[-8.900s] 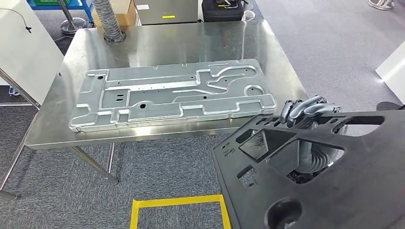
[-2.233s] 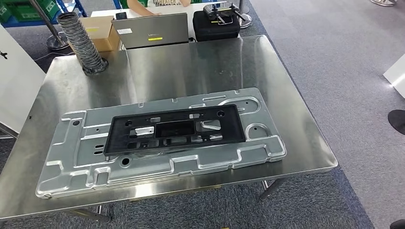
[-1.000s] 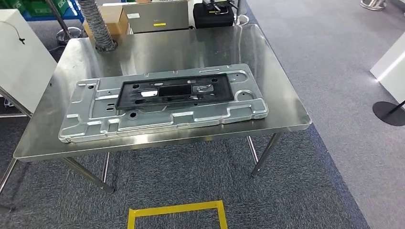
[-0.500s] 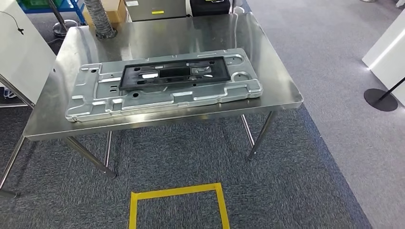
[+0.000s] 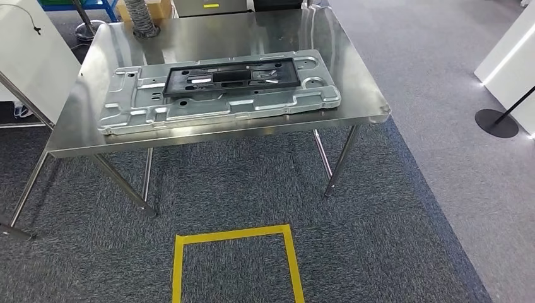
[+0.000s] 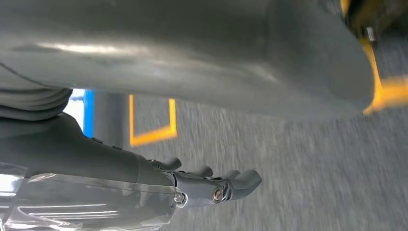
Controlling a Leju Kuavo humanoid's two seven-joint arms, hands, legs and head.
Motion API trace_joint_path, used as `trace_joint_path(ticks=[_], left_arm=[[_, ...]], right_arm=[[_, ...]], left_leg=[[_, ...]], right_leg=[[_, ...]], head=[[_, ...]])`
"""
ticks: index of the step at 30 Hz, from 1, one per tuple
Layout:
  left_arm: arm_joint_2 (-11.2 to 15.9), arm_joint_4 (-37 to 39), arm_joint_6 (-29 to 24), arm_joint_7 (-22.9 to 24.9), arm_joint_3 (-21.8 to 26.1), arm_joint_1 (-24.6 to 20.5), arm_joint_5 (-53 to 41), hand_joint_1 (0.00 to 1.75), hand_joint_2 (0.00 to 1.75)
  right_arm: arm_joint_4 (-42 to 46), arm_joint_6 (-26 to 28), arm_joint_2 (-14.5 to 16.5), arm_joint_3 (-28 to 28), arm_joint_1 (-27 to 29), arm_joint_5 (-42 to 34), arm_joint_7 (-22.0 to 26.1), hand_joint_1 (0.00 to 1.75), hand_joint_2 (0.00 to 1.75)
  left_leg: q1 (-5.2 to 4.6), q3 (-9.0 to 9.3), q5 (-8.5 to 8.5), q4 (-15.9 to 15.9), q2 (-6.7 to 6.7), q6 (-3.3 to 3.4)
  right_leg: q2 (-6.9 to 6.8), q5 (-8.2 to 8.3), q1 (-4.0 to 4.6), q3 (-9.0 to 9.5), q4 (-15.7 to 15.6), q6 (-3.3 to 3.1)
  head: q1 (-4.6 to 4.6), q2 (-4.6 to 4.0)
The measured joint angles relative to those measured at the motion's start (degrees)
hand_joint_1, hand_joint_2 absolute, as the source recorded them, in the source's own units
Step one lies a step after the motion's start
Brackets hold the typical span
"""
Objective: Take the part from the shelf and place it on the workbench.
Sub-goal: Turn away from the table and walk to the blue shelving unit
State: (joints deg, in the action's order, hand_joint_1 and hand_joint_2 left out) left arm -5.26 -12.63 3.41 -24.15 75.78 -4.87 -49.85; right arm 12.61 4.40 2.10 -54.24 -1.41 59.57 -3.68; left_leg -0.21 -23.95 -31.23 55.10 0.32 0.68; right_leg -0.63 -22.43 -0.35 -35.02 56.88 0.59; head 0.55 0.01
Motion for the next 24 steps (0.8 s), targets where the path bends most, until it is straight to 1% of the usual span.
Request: trace_joint_path(ticks=[1,2,3,4,5,6,7,8,9,10,11,12,13,14,15,16,17,18,19,20,21,22,23,24], left_arm=[[0.0,0.0,0.0,0.1,0.0,0.0,-0.1,0.00,0.00],[0.1,0.0,0.1,0.1,0.0,-0.1,-0.1,0.00,0.00],[0.1,0.0,0.1,0.1,0.0,-0.1,-0.1,0.00,0.00],[0.1,0.0,0.1,0.1,0.0,-0.2,-0.1,0.00,0.00],[0.1,0.0,0.1,0.1,0.0,-0.3,-0.1,0.00,0.00],[0.2,0.0,0.1,0.1,0.0,-0.3,-0.2,0.00,0.00],[0.2,0.0,0.0,0.2,0.0,-0.3,-0.4,0.00,0.00],[0.3,0.0,0.0,0.3,0.0,-0.3,-0.5,0.00,0.00],[0.3,0.0,0.0,0.4,0.0,-0.3,-0.7,0.00,0.00],[0.3,0.0,0.0,0.6,0.0,-0.3,-0.9,0.00,0.00],[0.3,0.0,0.0,0.7,0.0,-0.3,-1.0,0.00,0.00],[0.2,0.0,0.0,0.8,0.0,-0.3,-1.1,0.00,0.00],[0.2,0.0,0.0,0.9,0.0,-0.3,-1.1,0.00,0.00],[0.1,0.0,0.0,0.9,0.0,-0.3,-1.1,0.00,0.00],[0.1,0.0,0.0,0.9,0.0,-0.3,-1.2,0.00,0.00],[0.1,0.0,0.0,0.9,0.0,-0.3,-1.2,0.00,0.00],[0.1,0.0,0.0,0.9,0.0,-0.2,-1.2,0.00,0.00],[0.2,0.0,0.0,0.9,0.0,-0.2,-1.2,0.00,0.00],[0.2,0.0,0.0,0.9,0.0,-0.1,-1.2,0.00,0.00],[0.2,0.0,0.0,0.9,0.0,-0.1,-1.2,0.00,0.00],[0.2,0.0,0.0,0.9,0.0,-0.1,-1.2,0.00,0.00],[0.2,0.0,0.0,0.9,0.0,0.0,-1.2,0.00,0.00],[0.2,0.0,0.0,0.9,0.0,0.0,-1.2,0.00,0.00],[0.2,0.0,0.0,0.9,0.0,0.0,-1.2,0.00,0.00]], right_arm=[[-0.1,-1.2,0.0,-0.2,-0.2,-0.4,-1.2,0.00,0.00],[-0.2,-1.9,0.0,-0.5,-0.5,-0.7,-2.2,0.00,0.00],[-0.3,-2.2,0.1,-0.7,-0.6,-0.9,-2.7,0.00,0.00],[-0.3,-2.3,0.1,-0.9,-0.7,-1.1,-3.1,0.00,0.00],[-0.4,-2.4,0.1,-1.0,-0.7,-1.4,-3.2,0.00,0.00],[-0.4,-2.5,0.1,-1.3,-0.8,-1.8,-3.3,0.00,0.00],[-0.5,-2.7,0.3,-1.6,-0.8,-2.2,-3.2,0.00,0.00],[-0.5,-2.8,0.4,-1.9,-0.9,-2.5,-3.0,0.00,0.00],[-0.5,-2.9,0.6,-2.1,-1.0,-2.8,-2.8,0.00,0.00],[-0.5,-3.0,0.8,-2.3,-1.1,-2.9,-2.5,0.00,0.00],[-0.5,-3.0,0.9,-2.4,-1.2,-2.9,-2.3,0.00,0.00],[-0.6,-3.1,1.1,-2.5,-1.4,-3.0,-2.1,0.00,0.00],[-0.6,-3.1,1.1,-2.6,-1.5,-3.0,-1.9,0.00,0.00],[-0.6,-3.1,1.2,-2.7,-1.7,-3.0,-1.9,0.00,0.00],[-0.6,-3.1,1.3,-2.8,-1.9,-3.0,-1.8,0.00,0.00],[-0.6,-3.1,1.3,-2.9,-1.9,-3.0,-1.8,0.00,0.00],[-0.7,-3.1,1.4,-3.1,-2.0,-3.0,-1.7,0.00,0.00],[-0.7,-3.1,1.5,-3.2,-2.0,-3.0,-1.7,0.00,0.00],[-0.7,-3.1,1.5,-3.2,-2.0,-3.0,-1.7,0.00,0.00],[-0.8,-3.1,1.6,-3.3,-2.1,-3.0,-1.8,0.00,0.00],[-0.8,-3.1,1.6,-3.3,-2.1,-3.0,-1.8,0.00,0.00],[-0.8,-3.1,1.7,-3.4,-2.0,-3.0,-1.8,0.00,0.00],[-0.8,-3.1,1.7,-3.4,-2.0,-3.0,-1.8,0.00,0.00],[-0.8,-3.2,1.7,-3.5,-2.0,-3.0,-1.8,0.00,0.00]], left_leg=[[-0.06,-0.41,0.43,0.0,0.03,0.45],[-0.04,-0.79,0.98,-0.2,0.15,0.87],[0.02,-1.37,1.71,-0.3,0.25,1.37],[0.12,-2.10,2.54,-0.5,0.35,1.79],[0.14,-2.96,3.35,-0.5,0.44,2.08],[0.06,-3.96,4.10,-0.5,0.43,2.27],[-0.03,-5.02,4.84,-0.3,0.45,2.29],[-0.13,-6.11,5.55,-0.2,0.48,2.26],[-0.22,-7.21,6.22,0.1,0.51,2.20],[-0.29,-8.31,6.87,0.4,0.52,2.11],[-0.36,-9.33,7.47,0.7,0.53,2.02],[-0.45,-10.20,8.01,1.1,0.51,1.87],[-0.53,-10.86,8.51,1.4,0.51,1.67],[-0.54,-11.26,9.00,1.6,0.53,1.40],[-0.49,-11.49,9.50,1.7,0.57,1.06],[-0.42,-11.62,10.07,1.6,0.61,0.71],[-0.30,-11.79,10.29,1.6,0.56,0.35],[-0.22,-12.17,9.57,2.1,0.42,-0.02],[-0.14,-12.76,7.68,3.5,0.27,-0.40],[0.03,-13.62,4.71,6.1,0.13,-0.78],[0.17,-14.59,1.47,9.9,0.06,-1.15],[0.33,-15.37,-0.99,13.9,0.05,-1.46],[0.45,-15.72,-2.16,17.1,0.05,-1.69],[0.53,-15.23,-1.81,18.7,0.05,-1.84]], right_leg=[[-0.04,0.57,-0.02,-0.01,-0.2,0.41],[0.04,0.70,-0.14,-0.22,-0.2,0.74],[0.14,-0.30,-0.22,-0.63,0.5,1.02],[0.25,-2.52,-0.27,-1.27,2.2,1.24],[0.37,-5.73,-0.39,-2.14,5.2,1.36],[0.40,-9.05,-0.39,-3.09,9.1,1.49],[0.41,-11.31,-0.41,-3.79,12.9,1.61],[0.41,-12.05,-0.40,-3.97,15.8,1.67],[0.41,-11.33,-0.40,-3.29,16.9,1.62],[0.41,-9.74,-0.38,-1.55,15.9,1.46],[0.42,-8.23,-0.32,1.30,12.7,1.17],[0.41,-7.65,-0.15,5.05,8.0,0.77],[0.38,-7.96,0.03,8.45,3.2,0.44],[0.35,-8.62,0.26,10.85,-0.5,0.16],[0.32,-9.18,0.50,12.06,-2.6,-0.09],[0.30,-9.05,0.56,11.98,-3.2,-0.32],[0.19,-8.43,0.52,11.53,-3.2,-0.66],[0.08,-7.74,0.41,10.97,-3.3,-1.09],[-0.05,-6.96,0.25,10.27,-3.5,-1.45],[-0.18,-6.17,0.17,9.41,-3.5,-1.70],[-0.19,-5.43,0.19,8.42,-3.5,-1.84],[-0.21,-4.70,0.20,7.36,-3.3,-1.85],[-0.21,-4.03,0.20,6.32,-3.1,-1.80],[-0.21,-3.41,0.18,5.25,-2.9,-1.70]], head=[[0.10,0.00],[0.27,-0.01],[0.22,-0.01],[0.10,-0.01],[-0.01,-0.01],[-0.16,-0.01],[-0.21,-0.01],[-0.23,-0.01],[-0.22,-0.01],[-0.22,-0.01],[-0.22,-0.01],[-0.20,-0.01],[-0.18,-0.01],[-0.17,-0.01],[-0.24,0.00],[-0.35,-0.01],[-0.48,-0.01],[-0.55,-0.01],[-0.44,-0.01],[-0.31,-0.01],[-0.15,-0.01],[-0.04,-0.01],[-0.02,-0.01],[-0.01,-0.01]])
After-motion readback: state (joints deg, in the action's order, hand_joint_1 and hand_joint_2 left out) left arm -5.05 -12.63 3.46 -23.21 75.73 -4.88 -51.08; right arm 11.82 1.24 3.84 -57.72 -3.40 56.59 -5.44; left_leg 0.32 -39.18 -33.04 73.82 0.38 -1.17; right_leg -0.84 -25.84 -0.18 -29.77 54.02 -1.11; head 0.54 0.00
